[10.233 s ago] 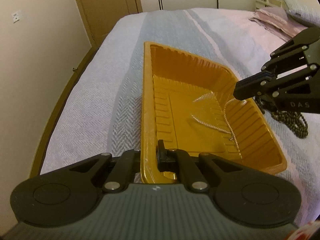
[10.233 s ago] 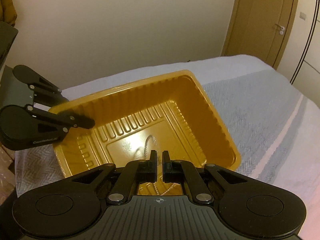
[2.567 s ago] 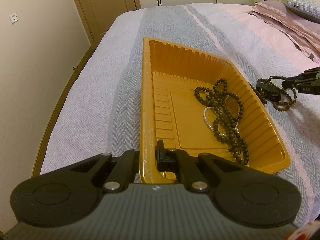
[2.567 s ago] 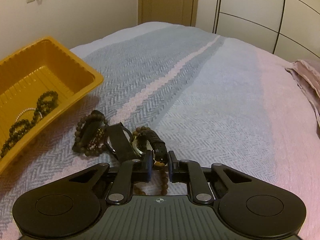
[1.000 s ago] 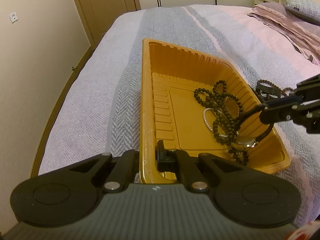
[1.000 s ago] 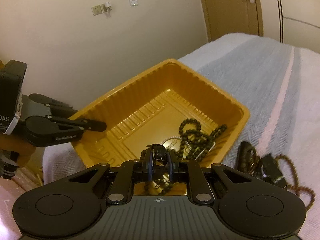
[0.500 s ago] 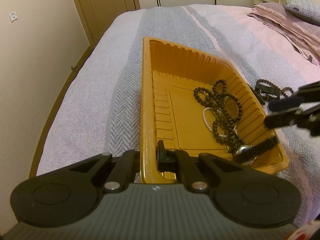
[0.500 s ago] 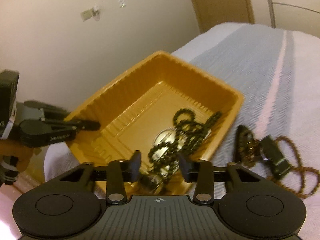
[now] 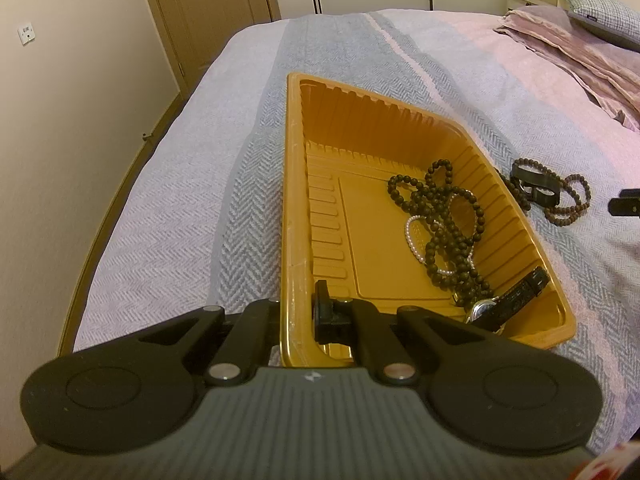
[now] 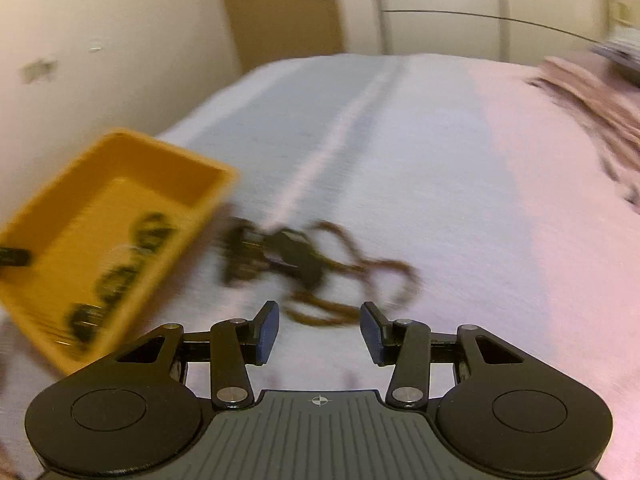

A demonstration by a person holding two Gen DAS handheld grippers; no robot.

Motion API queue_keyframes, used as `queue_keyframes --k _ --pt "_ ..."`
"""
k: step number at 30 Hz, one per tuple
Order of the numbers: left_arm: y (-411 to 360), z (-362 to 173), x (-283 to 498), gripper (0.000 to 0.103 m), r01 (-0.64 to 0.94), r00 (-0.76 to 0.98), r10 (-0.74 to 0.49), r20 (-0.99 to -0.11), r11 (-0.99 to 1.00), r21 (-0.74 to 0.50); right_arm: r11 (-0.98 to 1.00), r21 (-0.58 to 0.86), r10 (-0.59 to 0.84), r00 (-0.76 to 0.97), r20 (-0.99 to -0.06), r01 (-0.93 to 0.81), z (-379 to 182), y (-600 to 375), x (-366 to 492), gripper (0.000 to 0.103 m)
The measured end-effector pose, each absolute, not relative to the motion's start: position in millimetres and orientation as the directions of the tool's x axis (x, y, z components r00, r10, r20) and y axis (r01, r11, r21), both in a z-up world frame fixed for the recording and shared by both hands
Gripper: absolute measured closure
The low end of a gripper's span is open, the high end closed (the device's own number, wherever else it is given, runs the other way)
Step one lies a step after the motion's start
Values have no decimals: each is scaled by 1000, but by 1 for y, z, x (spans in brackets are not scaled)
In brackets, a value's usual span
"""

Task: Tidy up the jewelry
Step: 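Move the right tool back to the pile and grasp a dark bead strand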

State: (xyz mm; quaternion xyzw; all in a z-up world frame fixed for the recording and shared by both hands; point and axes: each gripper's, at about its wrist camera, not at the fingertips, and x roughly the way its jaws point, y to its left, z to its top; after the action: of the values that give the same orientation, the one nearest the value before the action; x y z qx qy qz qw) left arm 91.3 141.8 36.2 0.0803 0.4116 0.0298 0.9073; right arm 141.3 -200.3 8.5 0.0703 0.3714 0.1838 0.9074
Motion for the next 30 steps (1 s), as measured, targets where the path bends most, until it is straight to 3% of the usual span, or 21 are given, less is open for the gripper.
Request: queue_keyframes --k 8,19,30 --pt "142 37 91 101 9 660 124 -741 985 173 950 245 312 670 -674 -196 -15 -231 152 58" --pt "141 36 90 100 7 659 125 -741 985 172 939 234 345 663 -664 -253 -21 -206 172 69" --pt "145 36 87 100 -6 666 126 -736 987 163 912 186 390 637 -665 -365 -19 -181 184 70"
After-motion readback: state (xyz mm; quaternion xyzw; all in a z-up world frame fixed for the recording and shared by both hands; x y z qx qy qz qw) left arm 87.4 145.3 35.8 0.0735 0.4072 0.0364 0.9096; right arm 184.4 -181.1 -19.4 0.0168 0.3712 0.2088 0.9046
